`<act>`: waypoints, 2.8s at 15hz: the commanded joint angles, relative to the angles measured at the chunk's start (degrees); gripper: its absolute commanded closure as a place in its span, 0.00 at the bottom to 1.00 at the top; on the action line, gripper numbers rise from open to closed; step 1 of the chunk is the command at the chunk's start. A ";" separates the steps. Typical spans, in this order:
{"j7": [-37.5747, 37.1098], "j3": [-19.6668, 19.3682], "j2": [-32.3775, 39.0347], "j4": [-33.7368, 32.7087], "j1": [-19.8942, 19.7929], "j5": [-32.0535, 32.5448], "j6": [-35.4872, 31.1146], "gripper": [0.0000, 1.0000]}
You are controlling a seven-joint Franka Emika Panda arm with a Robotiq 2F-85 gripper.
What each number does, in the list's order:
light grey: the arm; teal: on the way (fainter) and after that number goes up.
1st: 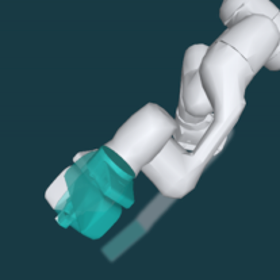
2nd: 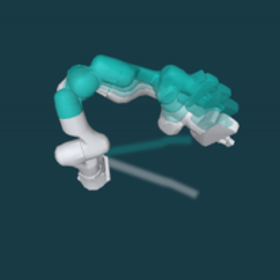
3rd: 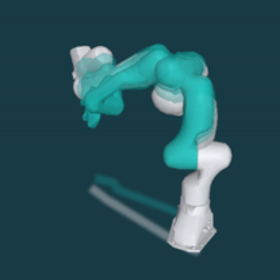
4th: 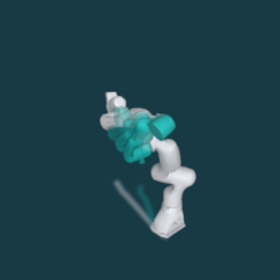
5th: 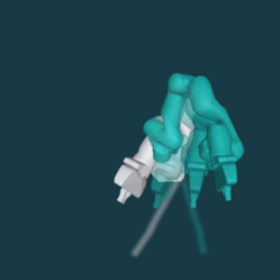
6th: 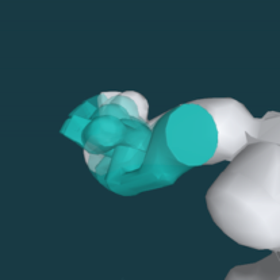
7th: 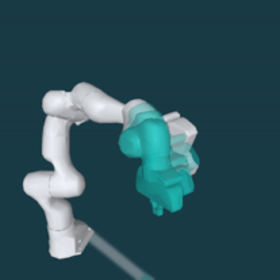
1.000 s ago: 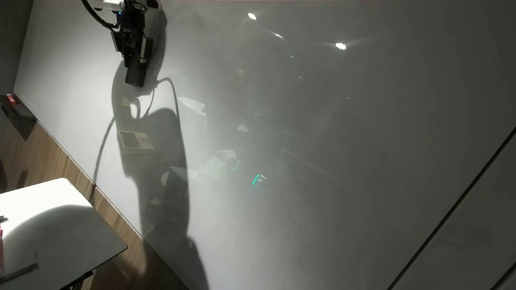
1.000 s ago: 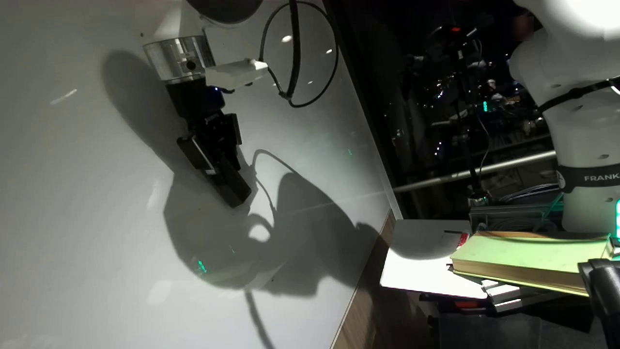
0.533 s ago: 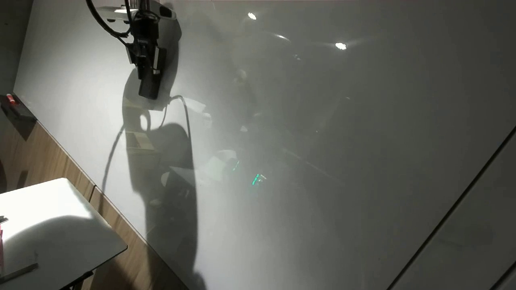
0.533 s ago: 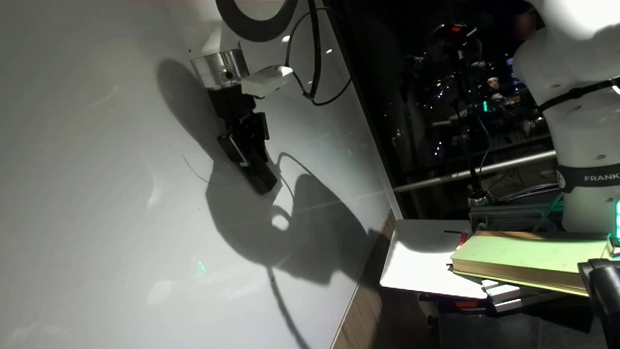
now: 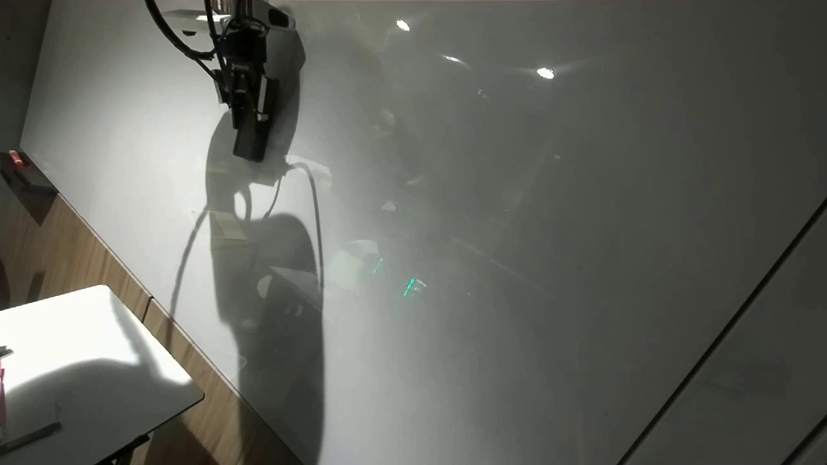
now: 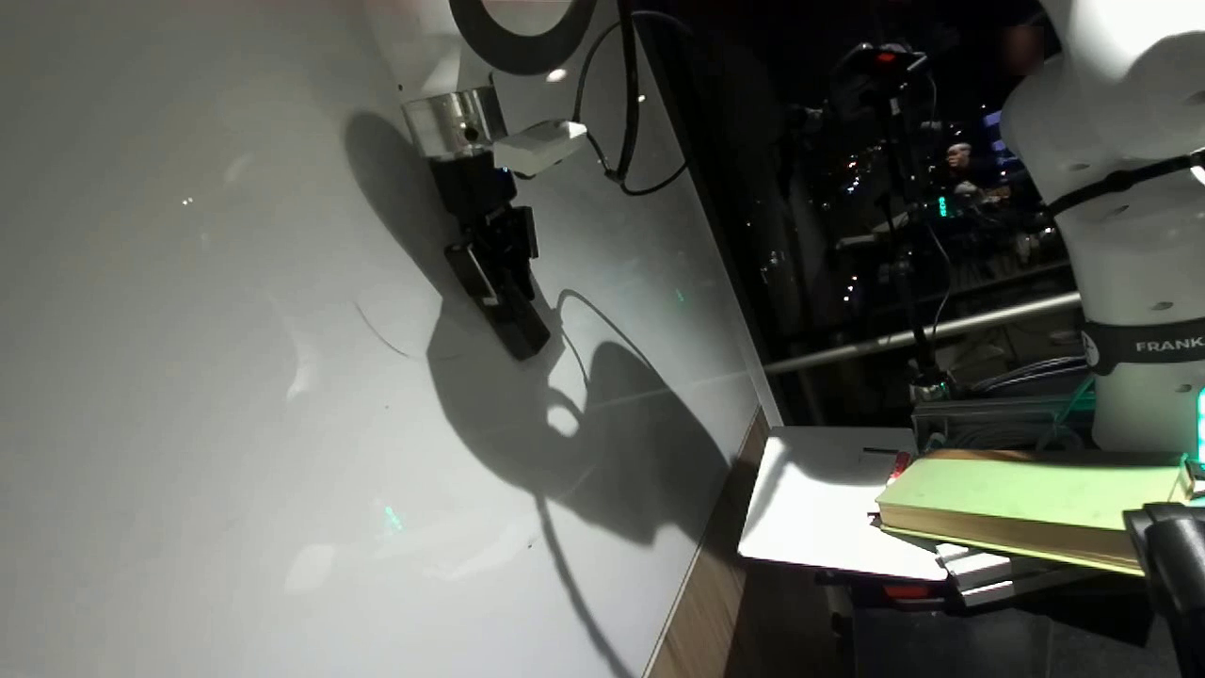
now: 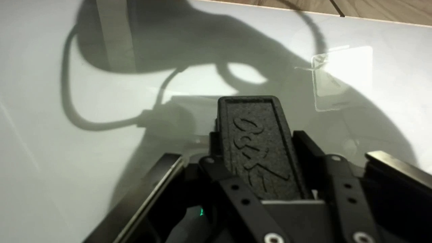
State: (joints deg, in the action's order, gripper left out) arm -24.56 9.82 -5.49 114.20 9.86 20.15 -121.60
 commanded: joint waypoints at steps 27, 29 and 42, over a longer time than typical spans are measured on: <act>-4.96 7.54 7.83 -17.75 5.85 4.38 1.23 0.71; -4.89 7.70 8.00 -20.26 6.09 4.73 3.23 0.71; -4.84 7.74 8.82 -26.79 6.91 4.64 8.41 0.71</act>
State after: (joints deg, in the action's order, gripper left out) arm -29.64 18.43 1.23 88.31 16.42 22.79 -110.77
